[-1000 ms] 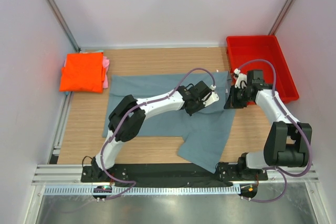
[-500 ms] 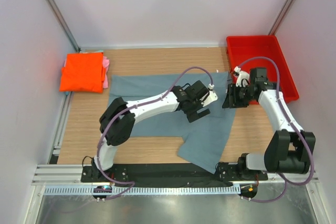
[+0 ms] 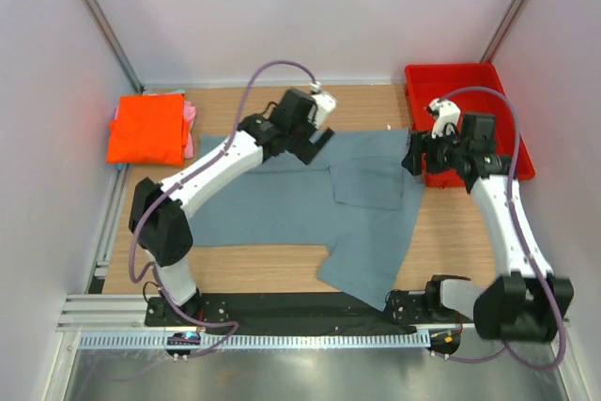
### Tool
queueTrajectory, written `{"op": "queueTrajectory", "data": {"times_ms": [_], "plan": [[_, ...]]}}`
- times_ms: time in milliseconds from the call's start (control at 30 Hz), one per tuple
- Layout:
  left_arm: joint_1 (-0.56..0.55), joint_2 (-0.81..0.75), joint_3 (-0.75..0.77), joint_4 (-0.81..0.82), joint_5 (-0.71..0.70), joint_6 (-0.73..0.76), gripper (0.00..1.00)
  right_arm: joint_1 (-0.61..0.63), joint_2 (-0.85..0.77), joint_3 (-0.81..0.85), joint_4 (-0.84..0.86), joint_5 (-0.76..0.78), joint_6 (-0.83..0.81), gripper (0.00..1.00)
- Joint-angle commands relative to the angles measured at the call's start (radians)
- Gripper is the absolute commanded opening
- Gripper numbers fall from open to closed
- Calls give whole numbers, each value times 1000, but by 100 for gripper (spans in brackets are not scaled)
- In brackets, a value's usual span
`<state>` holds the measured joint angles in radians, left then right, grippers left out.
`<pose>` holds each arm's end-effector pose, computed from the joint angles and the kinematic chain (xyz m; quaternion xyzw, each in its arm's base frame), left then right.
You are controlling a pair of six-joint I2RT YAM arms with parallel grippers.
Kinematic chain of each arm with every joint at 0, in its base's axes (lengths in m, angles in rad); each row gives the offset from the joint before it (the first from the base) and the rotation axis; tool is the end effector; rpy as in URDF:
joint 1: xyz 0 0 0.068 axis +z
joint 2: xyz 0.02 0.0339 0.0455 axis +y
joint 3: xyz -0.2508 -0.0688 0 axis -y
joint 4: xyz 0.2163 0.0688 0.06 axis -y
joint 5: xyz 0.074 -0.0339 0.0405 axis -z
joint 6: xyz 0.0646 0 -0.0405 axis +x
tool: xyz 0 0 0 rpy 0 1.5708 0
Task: Fold and stack the t-shirts
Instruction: Fold the tshirt
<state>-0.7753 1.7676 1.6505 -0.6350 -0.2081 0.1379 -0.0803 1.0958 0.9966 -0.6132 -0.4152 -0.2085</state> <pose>0.2886 -0.2642 0.3000 0.3652 0.8372 -0.0336 0.4058 0.2286 0.0077 0.2878 -0.1426 0.8825 0.1269 0.4299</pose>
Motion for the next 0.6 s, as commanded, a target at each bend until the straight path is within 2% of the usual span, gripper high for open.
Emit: {"op": "queueTrajectory", "data": {"times_ms": [0, 200, 367, 567], "plan": [[180, 38, -40, 29, -54, -87, 100, 4, 192, 111, 88, -48, 99, 70], [343, 125, -55, 78, -19, -129, 100, 11, 384, 171, 259, -59, 195, 71], [401, 213, -46, 86, -24, -129, 99, 11, 564, 227, 286, -85, 238, 71], [467, 273, -44, 97, 1, -133, 98, 31, 666, 238, 326, -77, 259, 71]]}}
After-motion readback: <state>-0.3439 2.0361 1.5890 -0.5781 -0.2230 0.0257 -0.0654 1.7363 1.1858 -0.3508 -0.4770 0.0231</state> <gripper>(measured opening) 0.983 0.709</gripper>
